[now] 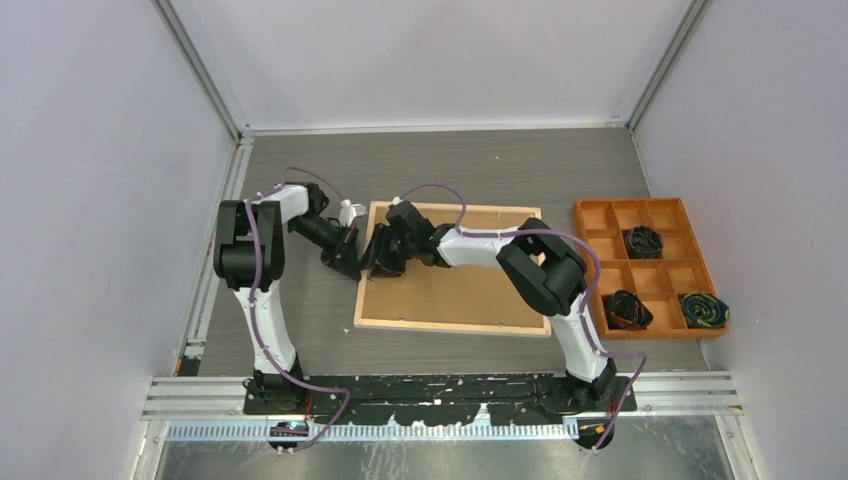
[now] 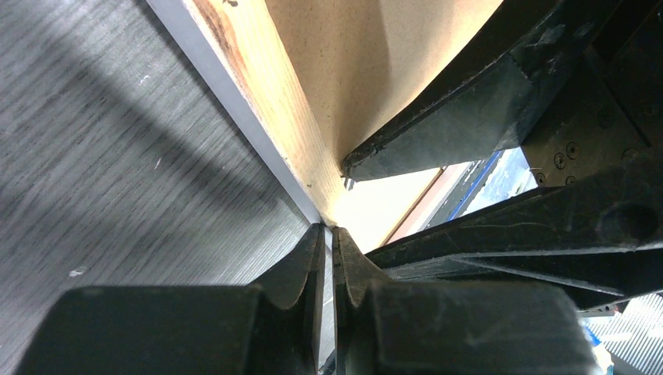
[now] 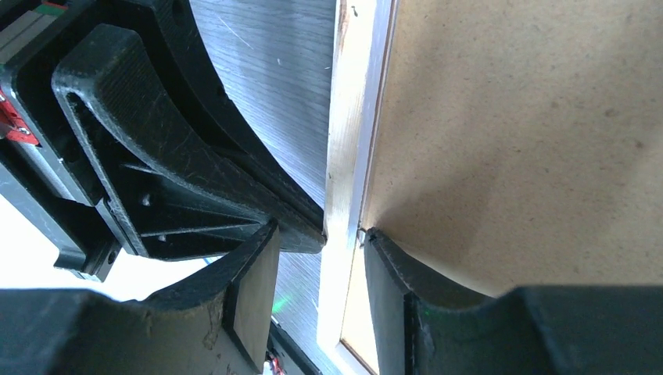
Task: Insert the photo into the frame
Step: Install the photo frame at the center of the board.
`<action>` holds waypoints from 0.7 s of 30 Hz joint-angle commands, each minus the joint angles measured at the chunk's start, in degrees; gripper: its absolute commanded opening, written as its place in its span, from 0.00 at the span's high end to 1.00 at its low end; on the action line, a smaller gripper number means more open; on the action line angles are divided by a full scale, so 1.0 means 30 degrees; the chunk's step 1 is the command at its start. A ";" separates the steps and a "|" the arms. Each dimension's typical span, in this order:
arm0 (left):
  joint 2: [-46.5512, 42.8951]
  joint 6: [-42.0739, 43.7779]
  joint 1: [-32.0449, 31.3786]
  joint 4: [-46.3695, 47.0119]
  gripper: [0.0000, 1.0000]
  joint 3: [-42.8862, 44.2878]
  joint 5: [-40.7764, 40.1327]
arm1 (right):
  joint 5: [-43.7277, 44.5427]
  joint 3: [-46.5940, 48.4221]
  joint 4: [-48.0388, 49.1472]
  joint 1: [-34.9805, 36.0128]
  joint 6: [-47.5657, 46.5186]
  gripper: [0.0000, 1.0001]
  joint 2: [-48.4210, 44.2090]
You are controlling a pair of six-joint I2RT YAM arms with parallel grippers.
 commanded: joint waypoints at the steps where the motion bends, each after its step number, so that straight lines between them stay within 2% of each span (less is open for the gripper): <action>1: 0.0216 0.0536 -0.0005 0.1181 0.92 0.0218 -0.1245 | -0.0943 0.0785 0.0059 -0.0015 -0.0461 0.51 0.0075; 11: 0.0153 0.0575 0.0005 0.1135 0.92 0.0223 -0.1221 | -0.1184 0.0504 -0.1032 -0.1014 -0.1586 0.51 -0.0170; 21: 0.0175 0.0619 -0.0007 0.1091 0.92 0.0300 -0.1386 | -0.2068 0.0474 0.0164 -0.0626 -0.0845 0.51 0.0690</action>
